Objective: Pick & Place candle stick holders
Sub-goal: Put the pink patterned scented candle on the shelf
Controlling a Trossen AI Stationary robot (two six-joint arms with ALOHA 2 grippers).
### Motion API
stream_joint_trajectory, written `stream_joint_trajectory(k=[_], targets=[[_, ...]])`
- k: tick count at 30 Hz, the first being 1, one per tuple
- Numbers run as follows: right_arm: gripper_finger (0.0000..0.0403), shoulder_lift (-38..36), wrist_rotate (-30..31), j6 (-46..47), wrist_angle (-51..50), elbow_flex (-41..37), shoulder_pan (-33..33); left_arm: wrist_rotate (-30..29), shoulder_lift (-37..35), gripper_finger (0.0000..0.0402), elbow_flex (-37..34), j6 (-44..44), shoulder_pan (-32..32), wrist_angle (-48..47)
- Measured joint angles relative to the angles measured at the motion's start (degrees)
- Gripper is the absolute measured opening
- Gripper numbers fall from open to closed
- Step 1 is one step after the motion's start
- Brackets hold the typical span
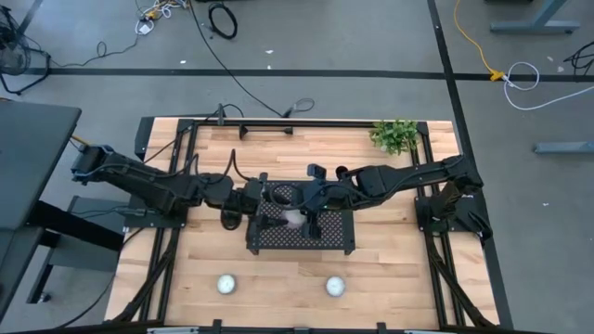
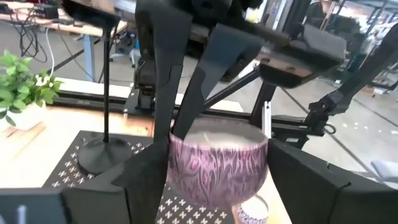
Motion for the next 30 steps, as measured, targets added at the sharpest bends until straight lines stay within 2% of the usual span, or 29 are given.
stream_joint_trajectory(k=[8,30], targets=[[0.0,-0.2,1.7,-0.4,2.2,0.3,-0.1,1.2,0.4,0.0315,-0.3,-0.3,0.9,-2.4],[0.0,0.4,-0.8,-0.1,2.3,0.3,0.0,2.9,0.4,0.0312,-0.3,-0.3,1.3,1.3]])
